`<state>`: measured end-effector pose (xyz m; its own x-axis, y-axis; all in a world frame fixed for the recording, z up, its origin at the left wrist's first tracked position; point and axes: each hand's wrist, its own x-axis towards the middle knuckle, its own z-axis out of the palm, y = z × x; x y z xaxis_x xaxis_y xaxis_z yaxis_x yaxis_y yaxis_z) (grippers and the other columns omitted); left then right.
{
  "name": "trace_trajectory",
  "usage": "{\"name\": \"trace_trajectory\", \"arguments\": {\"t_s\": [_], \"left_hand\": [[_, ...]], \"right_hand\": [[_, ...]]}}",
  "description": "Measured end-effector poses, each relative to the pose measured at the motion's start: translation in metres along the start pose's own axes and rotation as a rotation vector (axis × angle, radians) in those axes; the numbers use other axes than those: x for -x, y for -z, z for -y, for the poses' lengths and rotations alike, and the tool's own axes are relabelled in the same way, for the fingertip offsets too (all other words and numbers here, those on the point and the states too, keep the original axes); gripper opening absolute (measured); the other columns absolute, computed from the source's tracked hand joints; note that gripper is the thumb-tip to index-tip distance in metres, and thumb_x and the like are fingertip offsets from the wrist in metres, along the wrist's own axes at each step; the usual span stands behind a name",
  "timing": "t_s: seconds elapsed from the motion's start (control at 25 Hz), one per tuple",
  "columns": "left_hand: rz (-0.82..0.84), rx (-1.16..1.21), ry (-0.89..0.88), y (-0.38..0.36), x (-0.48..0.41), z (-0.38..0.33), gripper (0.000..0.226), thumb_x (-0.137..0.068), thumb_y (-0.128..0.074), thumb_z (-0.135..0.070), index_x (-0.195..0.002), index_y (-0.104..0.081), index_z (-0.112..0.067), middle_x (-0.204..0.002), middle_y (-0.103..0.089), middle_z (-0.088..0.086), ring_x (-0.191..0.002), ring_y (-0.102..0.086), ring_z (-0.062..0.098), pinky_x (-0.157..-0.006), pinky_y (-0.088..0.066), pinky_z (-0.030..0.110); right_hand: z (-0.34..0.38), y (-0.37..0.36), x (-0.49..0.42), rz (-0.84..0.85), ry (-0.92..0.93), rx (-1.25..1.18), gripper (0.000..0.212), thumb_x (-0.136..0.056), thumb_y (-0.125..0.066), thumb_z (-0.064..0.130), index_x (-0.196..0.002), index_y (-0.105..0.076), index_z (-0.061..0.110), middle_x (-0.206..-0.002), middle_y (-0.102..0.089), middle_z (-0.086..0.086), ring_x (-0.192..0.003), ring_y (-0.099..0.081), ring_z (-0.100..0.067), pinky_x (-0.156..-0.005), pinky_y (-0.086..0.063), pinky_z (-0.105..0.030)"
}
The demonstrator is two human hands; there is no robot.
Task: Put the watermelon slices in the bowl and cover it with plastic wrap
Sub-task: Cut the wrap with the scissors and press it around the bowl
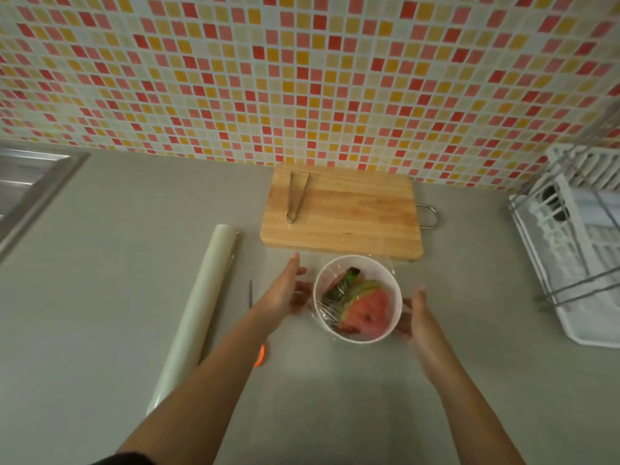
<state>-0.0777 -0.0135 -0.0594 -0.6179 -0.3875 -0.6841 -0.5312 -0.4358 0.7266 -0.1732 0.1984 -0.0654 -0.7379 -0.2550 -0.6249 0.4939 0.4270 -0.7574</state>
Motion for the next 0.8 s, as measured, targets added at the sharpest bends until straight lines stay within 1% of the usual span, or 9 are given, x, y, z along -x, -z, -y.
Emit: {"name": "trace_trajectory", "arguments": {"t_s": [0.08, 0.12, 0.2, 0.28, 0.4, 0.48, 0.56, 0.68, 0.8], "left_hand": [[0.054, -0.149, -0.035, 0.005, -0.008, -0.009, 0.052, -0.096, -0.025, -0.056, -0.108, -0.060, -0.020, -0.082, -0.066, 0.001, -0.067, -0.056, 0.015, -0.062, -0.042, 0.028], [0.078, -0.220, -0.059, 0.004, -0.012, -0.013, 0.049, -0.097, -0.027, -0.053, -0.102, -0.065, -0.023, -0.079, -0.067, -0.003, -0.068, -0.057, 0.012, -0.063, -0.043, 0.027], [0.100, -0.335, -0.115, 0.001, -0.016, -0.014, 0.046, -0.099, -0.030, -0.047, -0.084, -0.069, -0.029, -0.064, -0.066, -0.011, -0.059, -0.056, 0.006, -0.059, -0.043, 0.022], [0.099, -0.408, -0.198, -0.001, -0.015, -0.012, 0.044, -0.099, -0.035, -0.042, -0.073, -0.067, -0.028, -0.053, -0.061, -0.014, -0.048, -0.053, 0.000, -0.049, -0.042, 0.014], [0.079, -0.402, -0.297, -0.002, -0.014, -0.004, 0.033, -0.097, -0.046, -0.035, -0.074, -0.062, -0.019, -0.058, -0.059, -0.010, -0.051, -0.054, 0.005, -0.049, -0.042, 0.015], [0.074, -0.369, -0.325, -0.001, -0.012, 0.000, 0.030, -0.097, -0.049, -0.032, -0.074, -0.056, -0.014, -0.061, -0.055, -0.003, -0.052, -0.051, 0.009, -0.053, -0.042, 0.020], [0.098, -0.332, -0.318, -0.002, -0.009, 0.001, 0.031, -0.098, -0.047, -0.030, -0.072, -0.051, -0.015, -0.061, -0.053, -0.003, -0.049, -0.049, 0.006, -0.053, -0.042, 0.020], [0.101, -0.405, -0.306, -0.006, -0.005, 0.002, 0.028, -0.099, -0.043, -0.034, -0.077, -0.052, -0.020, -0.069, -0.055, -0.006, -0.057, -0.051, 0.004, -0.056, -0.044, 0.015], [-0.087, -0.397, -0.382, -0.016, -0.005, 0.008, 0.027, -0.100, -0.038, -0.036, -0.085, -0.050, -0.016, -0.077, -0.057, -0.005, -0.070, -0.054, 0.008, -0.064, -0.044, 0.023]], "right_hand": [[-0.015, 0.001, 0.012, 0.083, -0.056, -0.050, 0.084, -0.066, -0.023, 0.083, -0.093, -0.070, 0.018, -0.090, -0.075, -0.006, -0.086, -0.070, -0.018, -0.074, -0.055, -0.031], [-0.017, 0.001, 0.011, 0.080, -0.037, 0.039, 0.085, -0.070, -0.021, 0.083, -0.095, -0.071, 0.018, -0.096, -0.074, -0.007, -0.091, -0.069, -0.020, -0.079, -0.053, -0.033], [-0.007, 0.003, -0.003, -0.049, 0.079, 0.299, 0.081, -0.080, -0.014, 0.077, -0.095, -0.070, 0.019, -0.100, -0.071, -0.005, -0.101, -0.063, -0.026, -0.088, -0.046, -0.037], [0.014, 0.003, -0.018, -0.057, 0.163, 0.307, 0.075, -0.084, -0.017, 0.070, -0.084, -0.067, 0.015, -0.091, -0.070, -0.007, -0.096, -0.063, -0.028, -0.086, -0.046, -0.040], [0.038, -0.004, -0.040, 0.101, 0.184, 0.152, 0.057, -0.089, -0.027, 0.063, -0.094, -0.067, 0.023, -0.095, -0.070, -0.004, -0.093, -0.064, -0.020, -0.087, -0.047, -0.038], [0.044, -0.009, -0.049, 0.090, 0.239, 0.153, 0.040, -0.092, -0.038, 0.052, -0.091, -0.068, 0.025, -0.083, -0.068, 0.003, -0.080, -0.065, -0.014, -0.075, -0.048, -0.032], [0.042, -0.012, -0.054, 0.057, 0.238, 0.073, 0.030, -0.093, -0.046, 0.040, -0.083, -0.068, 0.023, -0.071, -0.064, 0.005, -0.064, -0.063, -0.008, -0.063, -0.047, -0.027], [0.037, -0.011, -0.059, 0.022, 0.208, -0.038, 0.030, -0.095, -0.046, 0.030, -0.073, -0.064, 0.022, -0.063, -0.058, 0.004, -0.046, -0.056, -0.002, -0.048, -0.044, -0.021], [0.034, -0.010, -0.058, -0.011, 0.176, -0.110, 0.030, -0.096, -0.043, 0.028, -0.076, -0.063, 0.018, -0.066, -0.057, 0.003, -0.048, -0.056, -0.004, -0.047, -0.044, -0.018]]}}
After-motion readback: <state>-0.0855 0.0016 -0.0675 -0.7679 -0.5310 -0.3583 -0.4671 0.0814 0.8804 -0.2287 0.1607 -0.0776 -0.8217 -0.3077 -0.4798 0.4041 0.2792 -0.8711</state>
